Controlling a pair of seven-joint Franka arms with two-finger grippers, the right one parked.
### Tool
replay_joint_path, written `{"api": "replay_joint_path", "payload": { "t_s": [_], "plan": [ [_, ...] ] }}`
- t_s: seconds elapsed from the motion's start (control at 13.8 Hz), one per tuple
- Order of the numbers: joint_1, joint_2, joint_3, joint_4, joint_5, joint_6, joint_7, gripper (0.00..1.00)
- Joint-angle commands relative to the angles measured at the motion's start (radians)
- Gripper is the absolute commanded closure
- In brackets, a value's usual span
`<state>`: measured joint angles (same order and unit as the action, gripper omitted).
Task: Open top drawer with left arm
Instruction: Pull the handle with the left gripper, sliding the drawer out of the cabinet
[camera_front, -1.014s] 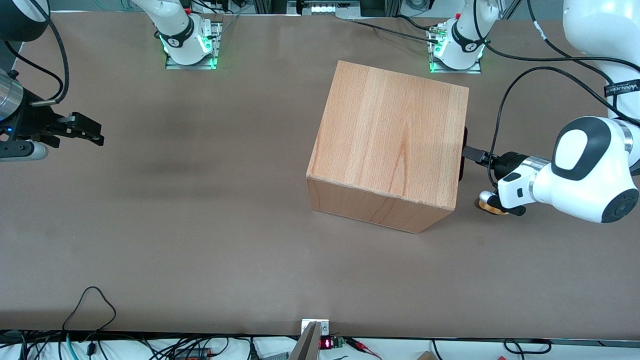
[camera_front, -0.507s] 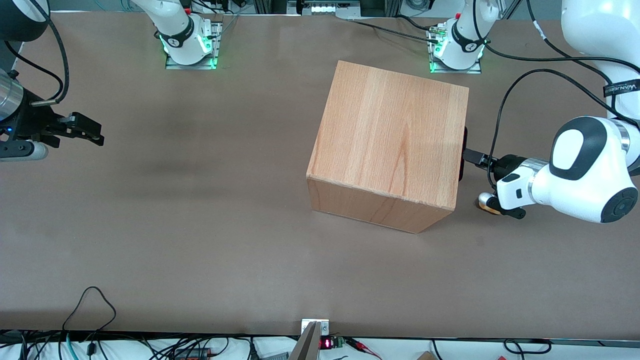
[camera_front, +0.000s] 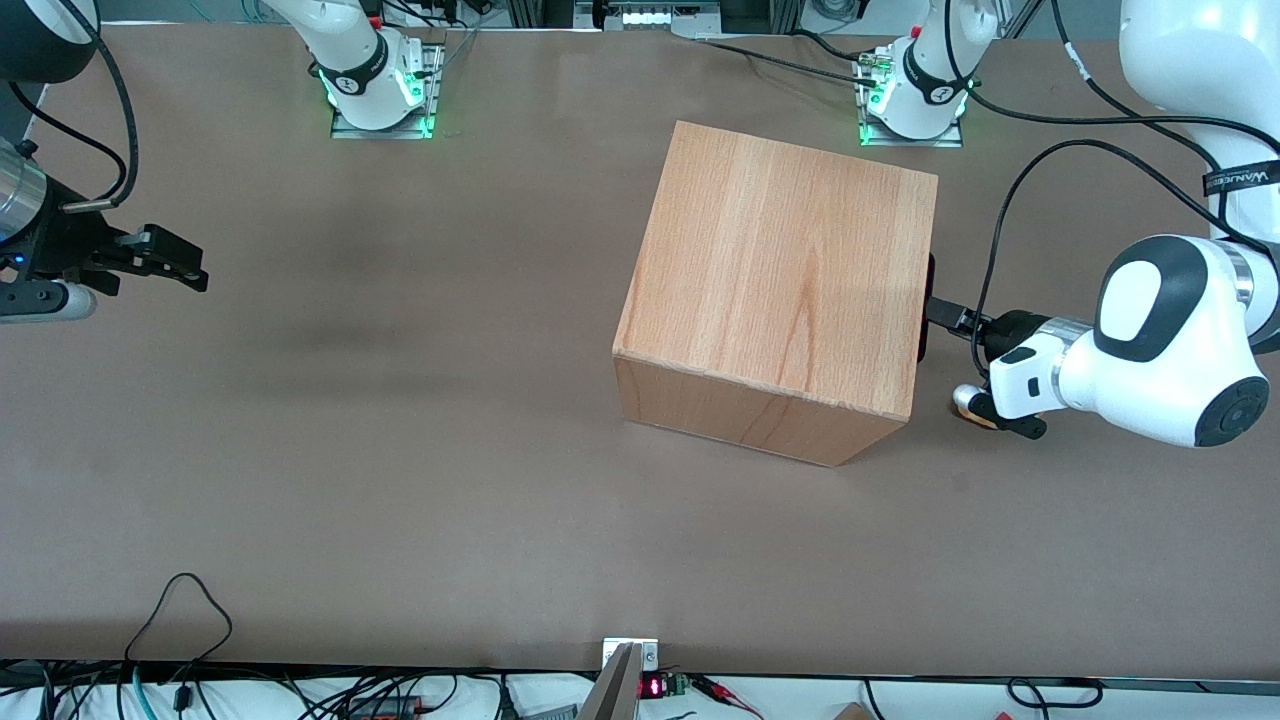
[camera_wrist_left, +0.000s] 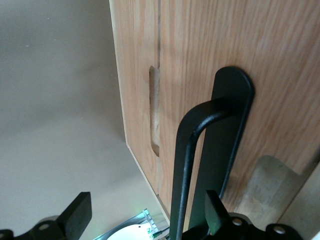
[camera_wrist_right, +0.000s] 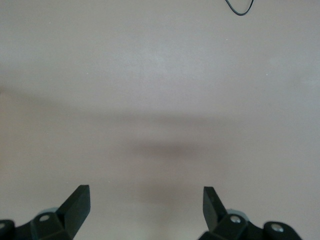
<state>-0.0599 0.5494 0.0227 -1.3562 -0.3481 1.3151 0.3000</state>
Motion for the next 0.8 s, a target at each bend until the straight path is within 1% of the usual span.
{"api": "replay_joint_path", "payload": {
  "t_s": [0.0, 0.58, 0.65, 0.72],
  "plan": [
    [-0.011, 0.012, 0.003, 0.011, 0.024, 0.007, 0.028, 0.00],
    [-0.015, 0.035, 0.003, 0.008, 0.032, 0.052, 0.047, 0.00],
    [-0.015, 0.035, 0.003, 0.008, 0.040, 0.052, 0.047, 0.00],
    [-0.015, 0.035, 0.002, 0.009, 0.072, 0.064, 0.047, 0.00]
  ]
}}
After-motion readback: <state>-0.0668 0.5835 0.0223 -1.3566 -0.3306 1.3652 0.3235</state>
